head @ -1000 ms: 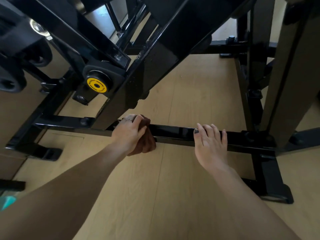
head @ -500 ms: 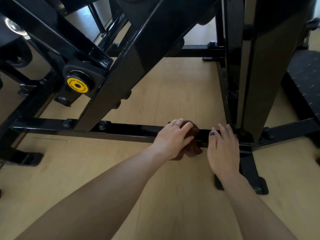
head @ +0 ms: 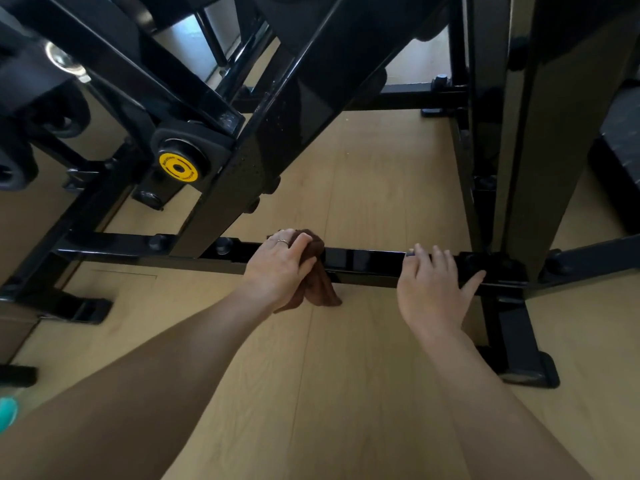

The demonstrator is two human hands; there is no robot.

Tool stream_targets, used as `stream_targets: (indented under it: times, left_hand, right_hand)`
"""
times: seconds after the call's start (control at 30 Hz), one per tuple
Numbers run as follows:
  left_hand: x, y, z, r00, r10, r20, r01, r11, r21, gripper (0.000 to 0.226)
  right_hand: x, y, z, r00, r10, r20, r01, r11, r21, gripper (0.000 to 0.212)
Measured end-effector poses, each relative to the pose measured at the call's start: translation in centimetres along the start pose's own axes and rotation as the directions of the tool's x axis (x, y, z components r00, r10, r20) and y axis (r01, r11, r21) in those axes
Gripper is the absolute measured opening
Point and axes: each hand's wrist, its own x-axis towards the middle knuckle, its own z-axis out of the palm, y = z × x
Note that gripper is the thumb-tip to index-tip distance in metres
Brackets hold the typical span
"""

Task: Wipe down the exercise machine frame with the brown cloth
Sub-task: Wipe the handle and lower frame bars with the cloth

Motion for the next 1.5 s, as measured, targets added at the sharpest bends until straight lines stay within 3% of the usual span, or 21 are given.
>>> stream_targets:
  times: [0.27,0.43,0.57,0.67,0.8,0.87,1.17,1.5]
  left_hand:
    - [1.7,9.1,1.3,0.974,0.224,0.037,-0.224,0.975,-0.003,0.045]
    - [3.2,15.5,2.8,0.947,0.314,0.066,-0.317,0.947,0.041,0.047]
    - [3.2,12.0,1.9,0.920,0.377,0.107,-0.385,0.921,0.065,0.050]
    - [1.5,6.4,0.5,0.941,0.316,0.125,-0.329,0.938,0.108,0.053]
    - [-1.5,-2.6,-1.7,0.995,0.043,0.093,-0.055,0.990,0.133,0.052]
    - [-2.4,-5.2,-2.4,0.996,-0.029,0.084,0.015,0.986,0.163,0.051]
    - [-1.3,-0.6,-1.8,0.996,0.050,0.072,-0.068,0.959,0.274,0.047]
    - [-1.9,-2.2,-2.7,0.980,-0.066,0.188,-0.013,0.920,0.391,0.050]
  right_hand:
    - [-0.9,3.3,-1.7,0.997,0.015,-0.077,0.016,0.922,0.387,0.048]
    - [-0.7,3.5,-1.6,0.998,-0.032,-0.061,0.054,0.910,0.412,0.048]
    - [-0.6,2.6,-0.7,0.989,0.010,-0.145,0.042,0.935,0.351,0.048]
    - [-0.5,1.8,0.0,0.982,0.033,-0.184,0.027,0.950,0.312,0.047]
    - [-0.9,1.6,0.6,0.983,0.038,-0.182,0.017,0.955,0.296,0.049]
    - [-0.9,2.2,0.3,0.988,0.014,-0.155,0.033,0.955,0.295,0.049]
    - [-1.0,0.5,-0.1,0.997,0.052,-0.052,-0.038,0.971,0.234,0.054]
    - [-1.6,-3.8,0.9,0.999,0.036,0.028,-0.040,0.983,0.182,0.053]
